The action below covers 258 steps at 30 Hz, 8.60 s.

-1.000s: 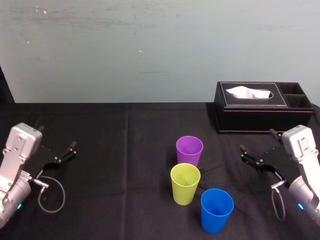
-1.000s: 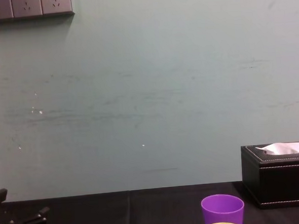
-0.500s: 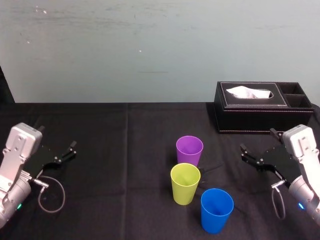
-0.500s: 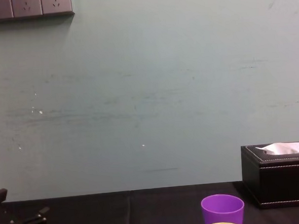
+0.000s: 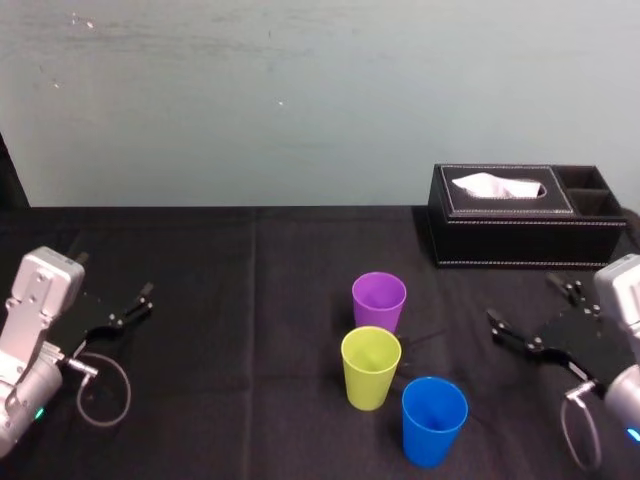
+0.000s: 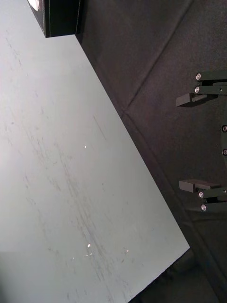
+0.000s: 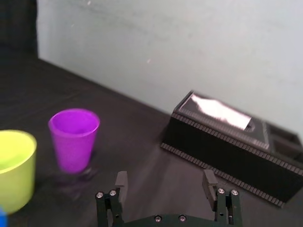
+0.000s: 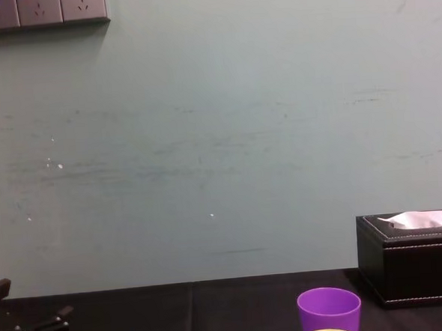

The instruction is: Stack the three plastic cups sequentially using one hand.

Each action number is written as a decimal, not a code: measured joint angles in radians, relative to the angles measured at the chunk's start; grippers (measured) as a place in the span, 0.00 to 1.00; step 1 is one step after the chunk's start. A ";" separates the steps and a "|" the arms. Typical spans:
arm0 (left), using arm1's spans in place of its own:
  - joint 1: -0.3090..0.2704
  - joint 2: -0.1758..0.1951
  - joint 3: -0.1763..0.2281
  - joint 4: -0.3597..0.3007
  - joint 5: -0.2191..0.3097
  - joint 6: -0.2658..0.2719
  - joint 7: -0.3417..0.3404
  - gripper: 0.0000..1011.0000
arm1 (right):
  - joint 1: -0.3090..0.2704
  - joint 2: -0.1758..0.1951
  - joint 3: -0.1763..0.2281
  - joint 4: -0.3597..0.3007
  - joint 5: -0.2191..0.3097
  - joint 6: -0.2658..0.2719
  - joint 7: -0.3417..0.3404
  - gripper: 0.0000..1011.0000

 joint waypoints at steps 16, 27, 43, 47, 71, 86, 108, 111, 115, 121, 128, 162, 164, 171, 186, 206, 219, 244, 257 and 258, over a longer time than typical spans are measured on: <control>0.000 0.000 0.000 0.000 0.000 0.000 0.000 0.99 | -0.224 0.160 0.098 -0.202 0.158 0.225 0.166 0.99; 0.000 0.000 0.000 0.000 0.000 0.000 0.000 0.99 | -0.282 0.162 0.093 -0.253 0.156 0.253 0.224 0.99; 0.000 0.000 0.000 0.000 0.000 0.000 0.000 0.99 | -0.262 0.082 0.053 -0.263 0.086 0.251 0.255 0.99; 0.000 0.000 0.000 0.000 0.000 0.000 0.000 0.99 | -0.255 0.061 0.048 -0.258 0.070 0.253 0.259 0.99; 0.000 0.000 0.000 0.000 0.000 0.000 0.000 0.99 | -0.202 -0.079 0.039 -0.198 -0.008 0.283 0.251 0.99; 0.000 0.000 0.000 0.000 0.000 0.000 0.000 0.99 | -0.200 -0.131 0.058 -0.188 -0.039 0.288 0.251 0.99; 0.000 0.000 0.000 0.000 0.000 0.000 0.000 0.99 | -0.195 -0.159 0.064 -0.176 -0.060 0.297 0.263 0.99; 0.000 0.000 0.000 0.000 0.000 0.000 0.000 0.99 | -0.195 -0.159 0.064 -0.176 -0.060 0.296 0.263 0.97; 0.000 0.000 0.000 0.000 0.000 0.000 0.000 0.99 | -0.195 -0.158 0.063 -0.176 -0.060 0.296 0.264 0.88; 0.000 0.000 0.000 0.000 0.000 0.000 0.000 0.99 | -0.195 -0.158 0.063 -0.177 -0.060 0.296 0.263 0.72; 0.000 0.000 0.000 0.000 0.000 0.000 0.000 0.99 | -0.195 -0.157 0.062 -0.177 -0.059 0.295 0.263 0.70; 0.000 0.000 0.000 0.000 0.000 0.000 0.000 0.99 | 0.097 -0.172 0.074 -0.166 -0.009 0.423 0.318 0.70; 0.000 0.000 0.000 0.000 0.000 0.000 0.000 0.99 | 0.132 -0.178 0.062 -0.147 -0.007 0.432 0.323 0.70; 0.000 0.000 0.000 0.000 0.000 0.000 0.000 0.99 | 0.214 -0.208 0.030 -0.078 -0.003 0.433 0.325 0.70; 0.000 0.000 0.000 0.000 0.000 0.000 0.000 0.99 | 0.299 -0.252 -0.023 0.037 -0.013 0.424 0.319 0.70; 0.000 0.000 0.000 0.000 0.000 0.000 0.000 0.99 | 0.328 -0.275 -0.054 0.102 -0.033 0.406 0.325 0.70; 0.000 0.000 0.000 0.000 0.000 0.000 0.000 0.99 | 0.340 -0.290 -0.065 0.140 -0.046 0.401 0.329 0.70; 0.000 0.000 0.000 0.000 0.000 0.000 0.000 0.99 | 0.353 -0.317 -0.073 0.192 -0.077 0.389 0.329 0.70; 0.000 0.000 0.000 0.000 0.000 0.000 0.000 0.99 | 0.352 -0.322 -0.076 0.203 -0.090 0.383 0.330 0.70; 0.000 0.000 0.000 0.000 0.000 0.000 0.000 0.99 | 0.352 -0.322 -0.076 0.203 -0.090 0.383 0.330 0.70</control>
